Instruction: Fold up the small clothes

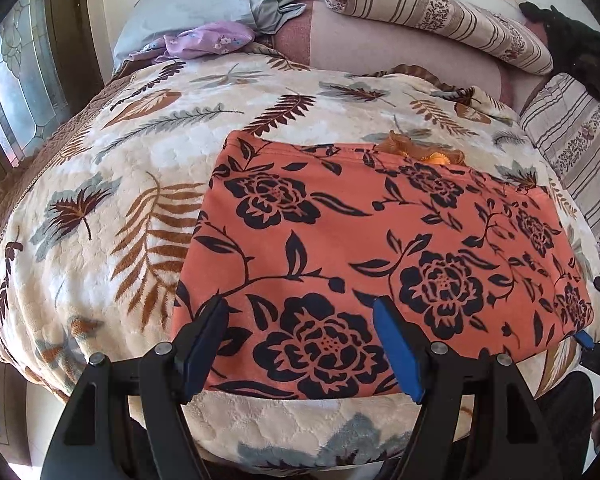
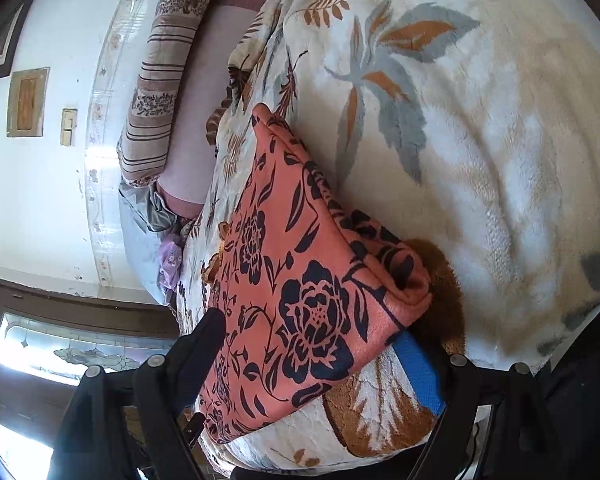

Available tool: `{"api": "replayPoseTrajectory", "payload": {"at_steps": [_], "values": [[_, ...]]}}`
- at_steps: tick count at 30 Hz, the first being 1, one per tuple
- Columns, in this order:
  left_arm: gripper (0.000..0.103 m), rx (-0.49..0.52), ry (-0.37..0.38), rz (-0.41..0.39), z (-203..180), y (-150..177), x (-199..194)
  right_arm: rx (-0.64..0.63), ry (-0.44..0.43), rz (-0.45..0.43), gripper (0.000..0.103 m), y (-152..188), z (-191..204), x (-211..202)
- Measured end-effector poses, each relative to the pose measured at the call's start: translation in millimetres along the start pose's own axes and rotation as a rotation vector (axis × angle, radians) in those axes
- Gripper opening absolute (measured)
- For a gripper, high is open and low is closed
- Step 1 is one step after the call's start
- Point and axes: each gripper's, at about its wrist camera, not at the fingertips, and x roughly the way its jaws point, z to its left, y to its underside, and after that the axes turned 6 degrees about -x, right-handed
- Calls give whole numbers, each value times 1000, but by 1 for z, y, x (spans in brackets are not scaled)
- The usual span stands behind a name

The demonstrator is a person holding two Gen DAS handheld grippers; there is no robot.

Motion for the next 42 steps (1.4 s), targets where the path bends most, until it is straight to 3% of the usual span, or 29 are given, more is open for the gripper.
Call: {"api": "replayPoseTrajectory", "payload": {"at_steps": [5,7,9,12,14,16,18,19,22,24,31,32,34,36,39,40,41,42], "values": [[76,-20,71,-41,-16,-14,-11,-63,35,-13,86,-4,12,3],[81,0,81,-51,-29,-18,-5,-78,49,-7,86,-4,10,7],[83,37,65,-27,-45,-15,15,-78,46,-13,86,-4,9,10],[84,124,-29,98,-65,-4,61,-97,62,-8,84,-7,14,10],[84,137,-33,39,-73,-6,48,-141,71,-5,77,-9,24,9],[84,110,31,4,-76,-14,30,-184,89,-19,76,-10,33,6],[84,113,42,-26,-81,-20,24,-196,120,-17,77,-12,31,9],[84,122,29,-15,-84,-20,30,-179,133,-3,77,-13,26,15],[85,127,-17,114,-85,-12,69,-163,130,1,78,-15,20,22],[89,130,-18,67,-86,-11,68,-175,146,9,78,-15,23,23],[91,128,5,63,-81,-11,66,-214,201,27,76,-14,30,28],[91,129,6,60,-82,-10,65,-217,212,29,74,-14,31,29],[91,131,6,63,-80,-9,64,-230,259,35,56,-14,34,31],[91,122,15,66,-81,-15,62,-224,286,41,48,-16,33,30],[91,95,65,-34,-77,-16,35,-220,287,35,51,-18,33,26],[91,100,69,-52,-77,-12,35,-209,283,33,62,-18,33,27],[91,104,63,-26,-78,-6,46,-199,263,31,67,-18,31,27],[93,136,53,73,-81,2,70,-196,259,20,70,-19,32,28]]}}
